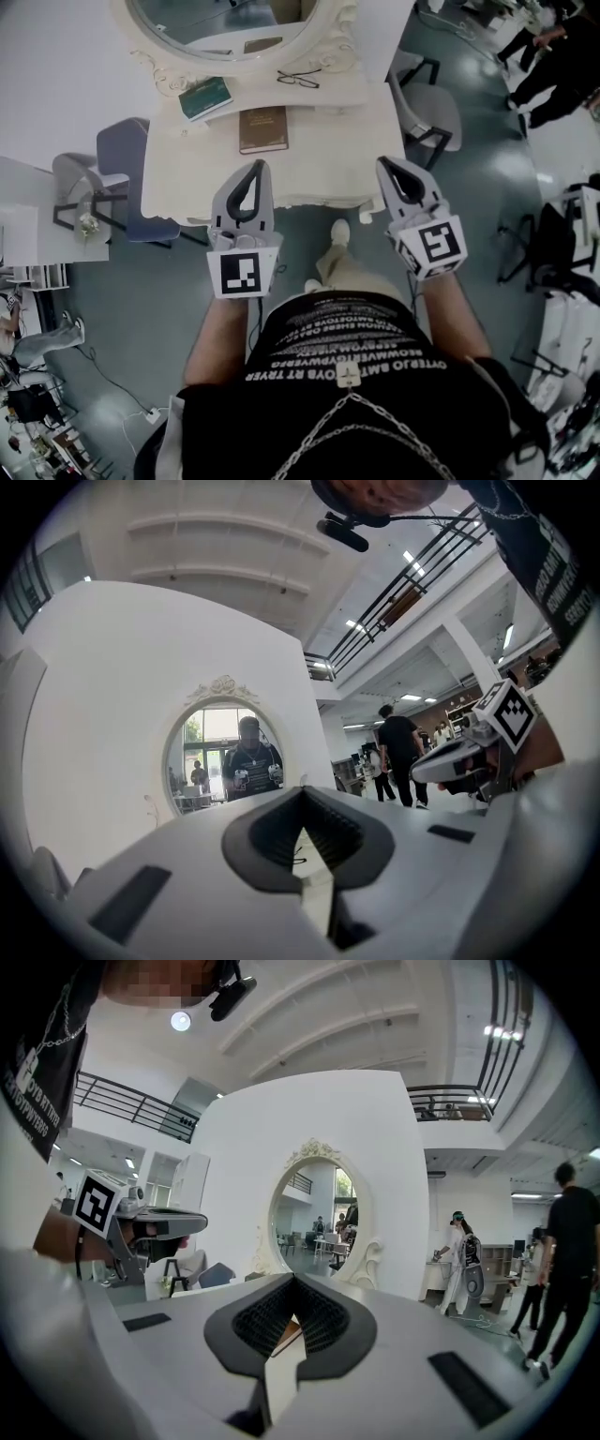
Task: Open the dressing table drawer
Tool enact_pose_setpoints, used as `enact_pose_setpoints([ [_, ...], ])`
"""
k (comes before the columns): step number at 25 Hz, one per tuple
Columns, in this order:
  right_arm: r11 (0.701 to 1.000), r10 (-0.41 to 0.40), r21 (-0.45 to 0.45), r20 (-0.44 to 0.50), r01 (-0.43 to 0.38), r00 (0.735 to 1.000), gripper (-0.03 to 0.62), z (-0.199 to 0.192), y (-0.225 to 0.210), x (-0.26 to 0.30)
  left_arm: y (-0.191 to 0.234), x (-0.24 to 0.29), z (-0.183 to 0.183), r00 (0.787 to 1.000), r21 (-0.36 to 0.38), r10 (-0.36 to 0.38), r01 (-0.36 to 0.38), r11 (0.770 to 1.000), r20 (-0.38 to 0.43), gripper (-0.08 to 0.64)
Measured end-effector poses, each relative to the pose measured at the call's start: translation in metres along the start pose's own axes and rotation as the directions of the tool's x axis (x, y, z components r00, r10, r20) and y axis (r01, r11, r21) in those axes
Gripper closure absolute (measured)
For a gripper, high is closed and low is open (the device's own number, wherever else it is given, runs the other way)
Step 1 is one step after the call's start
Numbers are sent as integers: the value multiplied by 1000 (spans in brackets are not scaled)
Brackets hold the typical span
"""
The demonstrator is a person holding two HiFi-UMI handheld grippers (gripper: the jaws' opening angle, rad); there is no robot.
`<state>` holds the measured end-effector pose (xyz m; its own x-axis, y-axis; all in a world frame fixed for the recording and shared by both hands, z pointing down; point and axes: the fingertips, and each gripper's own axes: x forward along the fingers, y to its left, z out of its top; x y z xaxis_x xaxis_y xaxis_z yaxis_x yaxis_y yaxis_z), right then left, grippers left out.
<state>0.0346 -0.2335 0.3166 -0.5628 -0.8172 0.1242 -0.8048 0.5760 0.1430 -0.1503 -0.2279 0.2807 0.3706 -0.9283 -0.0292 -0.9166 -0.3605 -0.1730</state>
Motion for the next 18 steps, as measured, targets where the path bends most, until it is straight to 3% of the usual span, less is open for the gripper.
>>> enact_pose_setpoints([
  [7,998,28,64,-59,-24,998,591,-24,-33,38,-4,56,-14,999,6,-18,18,1000,-36,557],
  [18,996,64,67,-152,-54,986,591,-84,-85,112,-3,135,-58,995,-27,-21,18,999,-99,557],
])
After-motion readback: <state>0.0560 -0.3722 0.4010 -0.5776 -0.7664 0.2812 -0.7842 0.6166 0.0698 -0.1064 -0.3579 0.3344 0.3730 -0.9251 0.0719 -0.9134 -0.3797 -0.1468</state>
